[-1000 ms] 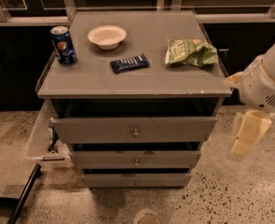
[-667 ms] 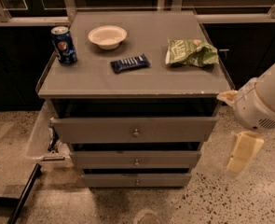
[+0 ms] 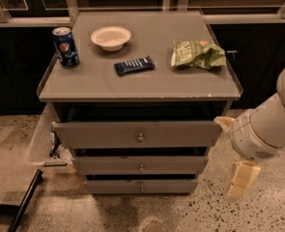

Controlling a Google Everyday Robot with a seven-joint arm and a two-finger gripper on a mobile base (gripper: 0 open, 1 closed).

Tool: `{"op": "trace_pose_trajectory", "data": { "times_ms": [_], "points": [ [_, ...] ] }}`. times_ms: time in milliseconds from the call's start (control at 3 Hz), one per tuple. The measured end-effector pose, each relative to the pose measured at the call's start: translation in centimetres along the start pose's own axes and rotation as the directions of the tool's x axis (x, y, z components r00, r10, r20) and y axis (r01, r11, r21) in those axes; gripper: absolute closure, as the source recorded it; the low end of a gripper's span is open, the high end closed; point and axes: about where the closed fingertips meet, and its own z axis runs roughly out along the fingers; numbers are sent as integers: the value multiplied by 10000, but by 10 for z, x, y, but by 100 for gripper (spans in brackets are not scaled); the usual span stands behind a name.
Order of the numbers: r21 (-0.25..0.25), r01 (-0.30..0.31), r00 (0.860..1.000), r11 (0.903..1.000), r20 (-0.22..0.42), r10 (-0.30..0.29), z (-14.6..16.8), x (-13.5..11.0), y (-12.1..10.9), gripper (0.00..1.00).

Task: Open bottom drawer

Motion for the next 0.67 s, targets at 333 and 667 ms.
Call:
{"op": "trace_pose_trajectory", "data": {
  "times_ms": [333,667],
  "points": [
    [-339,-99,9994,9994,328,110,32,10,-3,0],
    [-461,209,9974,9987,705,-176,79,26,-11,0]
  ]
}}
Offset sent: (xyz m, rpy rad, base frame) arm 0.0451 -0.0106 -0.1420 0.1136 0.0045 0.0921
